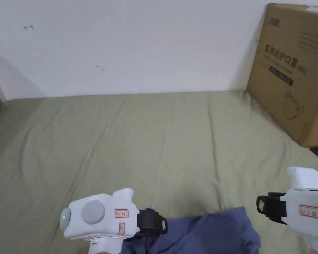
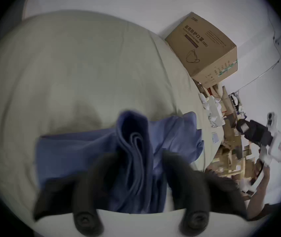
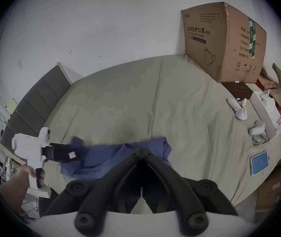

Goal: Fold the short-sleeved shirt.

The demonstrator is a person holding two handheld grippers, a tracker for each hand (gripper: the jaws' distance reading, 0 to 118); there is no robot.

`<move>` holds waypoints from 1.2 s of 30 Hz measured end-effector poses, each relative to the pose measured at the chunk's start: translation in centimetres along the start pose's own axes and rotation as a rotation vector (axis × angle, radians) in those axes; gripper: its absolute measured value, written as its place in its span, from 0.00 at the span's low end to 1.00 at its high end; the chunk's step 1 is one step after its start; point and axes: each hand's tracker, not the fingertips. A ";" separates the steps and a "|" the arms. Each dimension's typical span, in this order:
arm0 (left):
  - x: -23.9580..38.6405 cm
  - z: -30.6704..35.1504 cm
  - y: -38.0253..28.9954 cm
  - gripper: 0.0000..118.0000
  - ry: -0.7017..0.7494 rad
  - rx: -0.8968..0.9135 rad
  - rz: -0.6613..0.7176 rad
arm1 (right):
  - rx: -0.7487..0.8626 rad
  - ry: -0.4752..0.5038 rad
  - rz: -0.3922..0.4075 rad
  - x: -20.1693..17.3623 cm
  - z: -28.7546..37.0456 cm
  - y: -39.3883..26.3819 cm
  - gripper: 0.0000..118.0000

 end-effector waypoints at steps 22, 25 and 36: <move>1.0 -7.1 -2.5 0.01 0.093 -0.221 -0.077 | 0.028 0.003 -0.056 2.6 0.8 0.1 0.00; 1.3 -7.4 -1.8 0.01 0.076 -0.202 -0.025 | 0.020 -0.033 -0.028 2.4 0.7 -0.1 0.00; -8.9 8.2 -3.1 0.02 -0.163 0.057 0.182 | 0.036 -0.010 0.030 0.3 0.8 0.4 0.00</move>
